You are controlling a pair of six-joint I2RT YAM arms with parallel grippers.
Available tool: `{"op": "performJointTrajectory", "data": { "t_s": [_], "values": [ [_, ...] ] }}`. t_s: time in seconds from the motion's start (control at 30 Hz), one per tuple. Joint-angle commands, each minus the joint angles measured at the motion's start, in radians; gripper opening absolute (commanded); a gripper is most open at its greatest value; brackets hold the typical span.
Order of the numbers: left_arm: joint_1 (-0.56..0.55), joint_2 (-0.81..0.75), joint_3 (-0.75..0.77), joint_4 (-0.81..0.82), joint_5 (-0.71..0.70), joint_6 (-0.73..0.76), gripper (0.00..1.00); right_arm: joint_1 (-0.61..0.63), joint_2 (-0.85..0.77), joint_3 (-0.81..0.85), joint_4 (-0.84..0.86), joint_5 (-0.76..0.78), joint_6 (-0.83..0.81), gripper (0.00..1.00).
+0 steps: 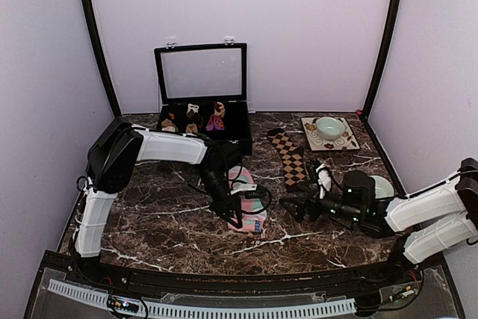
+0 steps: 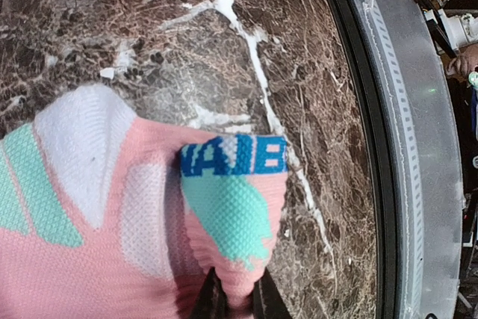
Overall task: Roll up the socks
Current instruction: Roll the sock at the center of the board.
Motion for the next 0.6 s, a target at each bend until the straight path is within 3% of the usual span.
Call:
{"op": "performJointTrajectory", "data": {
  "t_s": [0.0,0.1,0.27,0.57],
  "values": [
    [-0.012,0.088,0.018,-0.093,-0.159,-0.061,0.08,0.033,0.055,-0.008,0.012,-0.113,-0.154,0.99],
    [-0.013,0.135,0.067,-0.132,-0.176,-0.071,0.07,0.123,0.055,-0.062,0.040,-0.069,-0.283,0.94],
    [-0.014,0.181,0.121,-0.173,-0.221,-0.086,0.08,0.252,0.099,-0.040,-0.003,-0.034,-0.468,0.73],
    [-0.014,0.260,0.202,-0.220,-0.269,-0.115,0.07,0.320,0.279,0.163,-0.073,-0.068,-0.715,0.62]
  ]
}}
